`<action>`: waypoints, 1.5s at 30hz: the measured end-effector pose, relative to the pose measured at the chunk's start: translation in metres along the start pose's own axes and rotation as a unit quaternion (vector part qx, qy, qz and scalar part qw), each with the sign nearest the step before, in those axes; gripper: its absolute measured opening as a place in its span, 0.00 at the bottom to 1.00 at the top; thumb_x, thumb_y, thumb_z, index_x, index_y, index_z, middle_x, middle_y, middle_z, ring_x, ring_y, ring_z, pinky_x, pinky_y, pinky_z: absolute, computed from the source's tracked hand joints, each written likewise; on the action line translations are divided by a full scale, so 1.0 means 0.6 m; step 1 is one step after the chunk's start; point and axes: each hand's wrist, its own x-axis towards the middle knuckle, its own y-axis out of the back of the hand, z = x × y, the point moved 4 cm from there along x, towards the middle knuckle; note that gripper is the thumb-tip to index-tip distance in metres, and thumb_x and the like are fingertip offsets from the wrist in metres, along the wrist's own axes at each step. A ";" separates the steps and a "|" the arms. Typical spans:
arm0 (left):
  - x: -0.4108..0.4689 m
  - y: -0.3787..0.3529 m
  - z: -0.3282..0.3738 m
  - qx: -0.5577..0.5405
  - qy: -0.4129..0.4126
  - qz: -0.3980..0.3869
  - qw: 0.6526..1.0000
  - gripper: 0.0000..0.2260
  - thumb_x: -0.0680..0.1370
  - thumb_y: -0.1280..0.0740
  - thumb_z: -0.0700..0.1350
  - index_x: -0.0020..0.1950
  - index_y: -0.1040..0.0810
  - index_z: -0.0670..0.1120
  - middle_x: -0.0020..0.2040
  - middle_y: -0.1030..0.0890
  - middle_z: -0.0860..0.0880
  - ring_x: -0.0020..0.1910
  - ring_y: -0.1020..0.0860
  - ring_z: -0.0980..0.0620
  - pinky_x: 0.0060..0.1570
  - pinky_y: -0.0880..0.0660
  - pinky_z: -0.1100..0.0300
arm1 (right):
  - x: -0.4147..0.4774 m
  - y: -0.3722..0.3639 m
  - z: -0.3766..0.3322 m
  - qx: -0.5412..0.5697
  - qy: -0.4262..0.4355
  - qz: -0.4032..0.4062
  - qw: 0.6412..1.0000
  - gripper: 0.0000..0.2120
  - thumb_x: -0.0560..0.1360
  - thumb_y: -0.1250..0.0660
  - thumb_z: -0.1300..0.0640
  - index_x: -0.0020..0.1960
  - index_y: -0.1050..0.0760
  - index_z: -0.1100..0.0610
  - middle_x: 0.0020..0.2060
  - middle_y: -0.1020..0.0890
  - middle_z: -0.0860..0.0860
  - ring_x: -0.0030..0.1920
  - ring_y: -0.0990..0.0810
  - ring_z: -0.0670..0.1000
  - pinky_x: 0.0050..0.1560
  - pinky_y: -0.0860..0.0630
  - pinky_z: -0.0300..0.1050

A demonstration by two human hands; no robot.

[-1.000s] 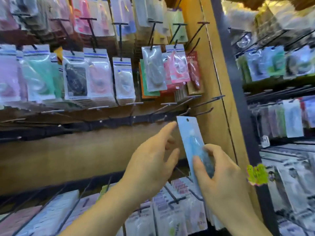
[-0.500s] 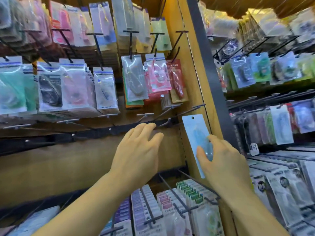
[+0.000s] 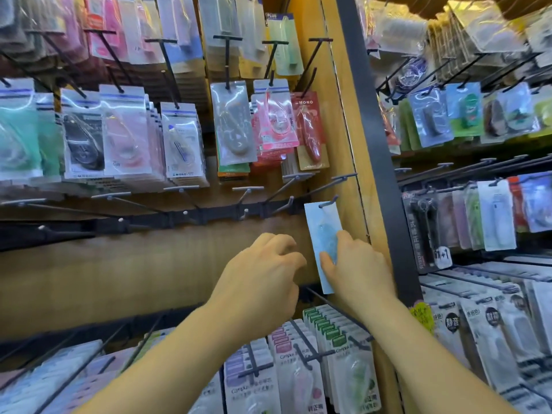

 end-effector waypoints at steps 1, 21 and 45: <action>-0.013 -0.004 -0.001 -0.006 -0.002 -0.006 1.000 0.15 0.80 0.41 0.45 0.65 0.24 0.54 0.69 0.32 0.56 0.68 0.36 0.55 0.61 0.28 0.60 | 0.002 -0.011 0.002 0.009 -0.002 -0.007 1.000 0.16 0.81 0.42 0.45 0.63 0.33 0.55 0.55 0.21 0.54 0.51 0.20 0.56 0.38 0.33 0.44; -0.390 -0.041 -0.019 -0.281 0.039 -0.010 0.959 0.09 0.74 0.37 0.44 0.49 0.20 0.54 0.37 0.22 0.58 0.32 0.26 0.61 0.35 0.32 0.71 | -0.320 0.012 -0.053 0.355 0.025 -0.246 0.902 0.04 0.75 0.32 0.54 0.45 0.19 0.47 0.37 0.16 0.49 0.37 0.18 0.53 0.44 0.21 0.56; -1.525 -0.419 0.211 -0.366 0.415 -0.516 0.653 0.14 0.69 0.37 0.43 0.50 0.16 0.47 0.50 0.16 0.45 0.52 0.20 0.43 0.55 0.29 0.58 | -1.486 -0.461 -0.012 0.171 -0.362 -0.679 0.615 0.15 0.73 0.36 0.73 0.44 0.20 0.54 0.36 0.19 0.57 0.33 0.25 0.47 0.34 0.29 0.35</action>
